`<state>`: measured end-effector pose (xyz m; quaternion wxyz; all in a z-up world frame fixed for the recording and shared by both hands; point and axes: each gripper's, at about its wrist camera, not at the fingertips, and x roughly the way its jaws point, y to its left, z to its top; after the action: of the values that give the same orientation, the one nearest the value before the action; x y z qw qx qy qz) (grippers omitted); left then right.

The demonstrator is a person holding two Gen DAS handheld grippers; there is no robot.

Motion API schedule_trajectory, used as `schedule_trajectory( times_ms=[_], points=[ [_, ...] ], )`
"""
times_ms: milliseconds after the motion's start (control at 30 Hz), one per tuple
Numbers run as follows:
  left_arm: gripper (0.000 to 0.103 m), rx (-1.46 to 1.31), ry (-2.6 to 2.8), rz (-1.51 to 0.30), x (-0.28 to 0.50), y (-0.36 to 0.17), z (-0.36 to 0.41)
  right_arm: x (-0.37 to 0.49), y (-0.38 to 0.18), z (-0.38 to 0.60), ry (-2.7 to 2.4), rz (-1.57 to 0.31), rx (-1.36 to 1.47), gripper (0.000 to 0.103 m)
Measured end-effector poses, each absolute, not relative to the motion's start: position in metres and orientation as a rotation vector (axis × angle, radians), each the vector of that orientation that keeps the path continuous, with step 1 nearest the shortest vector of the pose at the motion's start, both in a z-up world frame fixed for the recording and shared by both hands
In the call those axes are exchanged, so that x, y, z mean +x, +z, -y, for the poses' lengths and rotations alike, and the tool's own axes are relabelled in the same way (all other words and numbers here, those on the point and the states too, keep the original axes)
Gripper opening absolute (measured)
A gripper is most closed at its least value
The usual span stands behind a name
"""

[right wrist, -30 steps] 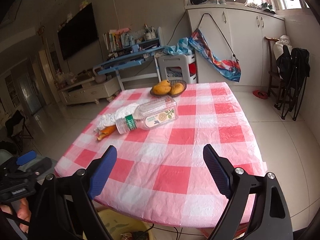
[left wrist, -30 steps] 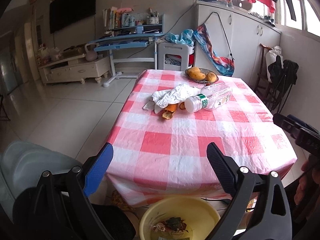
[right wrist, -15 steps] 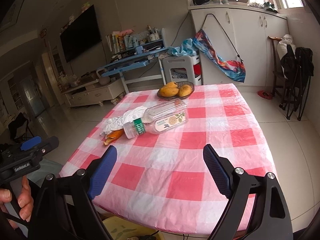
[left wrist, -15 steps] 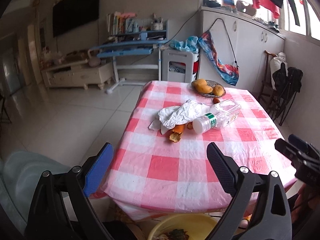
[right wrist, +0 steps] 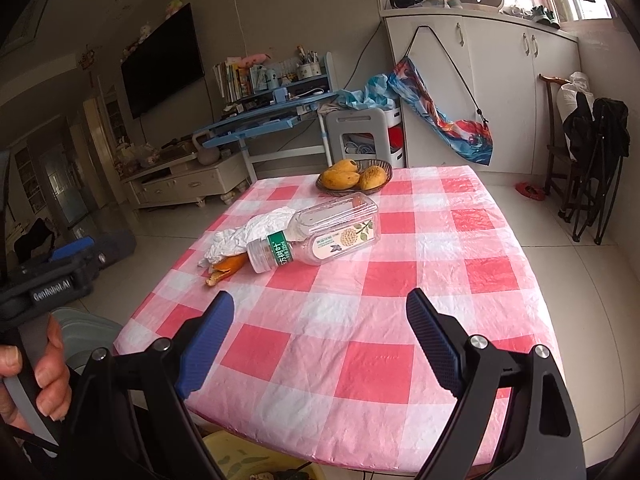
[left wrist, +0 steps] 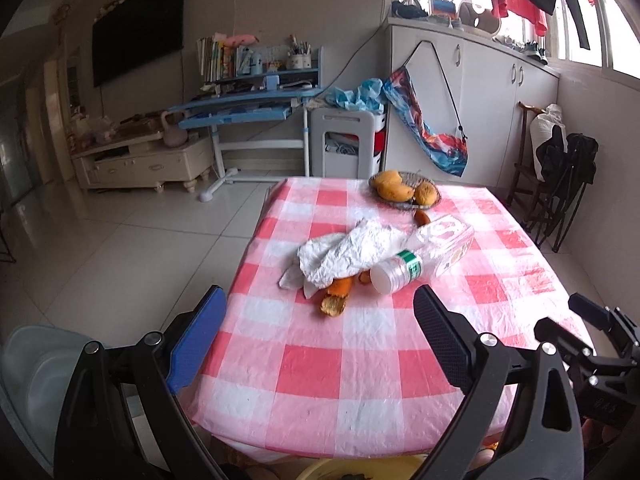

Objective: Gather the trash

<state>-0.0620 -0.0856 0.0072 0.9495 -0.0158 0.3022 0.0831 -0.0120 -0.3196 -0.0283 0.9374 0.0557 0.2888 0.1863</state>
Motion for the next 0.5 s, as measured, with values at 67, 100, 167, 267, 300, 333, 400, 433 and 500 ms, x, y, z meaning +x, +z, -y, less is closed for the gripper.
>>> schedule_trajectory(
  times_ms=[67, 100, 167, 267, 300, 333, 400, 433, 500],
  points=[
    [0.091, -0.039, 0.168, -0.632, -0.060, 0.003, 0.086, -0.012, -0.028, 0.318, 0.383, -0.590, 0.114, 0.084],
    [0.091, -0.042, 0.165, -0.637, -0.059, 0.002, 0.085, -0.012, -0.028, 0.318, 0.384, -0.590, 0.114, 0.084],
    [0.091, -0.039, 0.165, -0.633, -0.059, 0.002, 0.085, -0.013, -0.028, 0.316, 0.388, -0.588, 0.110, 0.084],
    [0.091, -0.042, 0.160, -0.628, -0.056, 0.004, 0.084, -0.013, -0.028, 0.314, 0.390, -0.584, 0.093, 0.084],
    [0.091, -0.044, 0.158, -0.630, -0.056, 0.004, 0.085, -0.013, -0.028, 0.314, 0.389, -0.584, 0.089, 0.084],
    [0.091, -0.043, 0.155, -0.634, -0.055, 0.003, 0.085, -0.013, -0.028, 0.314, 0.388, -0.584, 0.087, 0.084],
    [0.091, -0.038, 0.157, -0.642, -0.052, 0.003, 0.083, -0.012, -0.029, 0.315, 0.384, -0.589, 0.088, 0.084],
    [0.091, -0.035, 0.159, -0.647, -0.051, 0.004, 0.082, -0.011, -0.029, 0.316, 0.381, -0.592, 0.092, 0.084],
    [0.091, -0.024, 0.167, -0.664, -0.046, 0.003, 0.079, -0.011, -0.029, 0.316, 0.378, -0.593, 0.099, 0.084]
  ],
)
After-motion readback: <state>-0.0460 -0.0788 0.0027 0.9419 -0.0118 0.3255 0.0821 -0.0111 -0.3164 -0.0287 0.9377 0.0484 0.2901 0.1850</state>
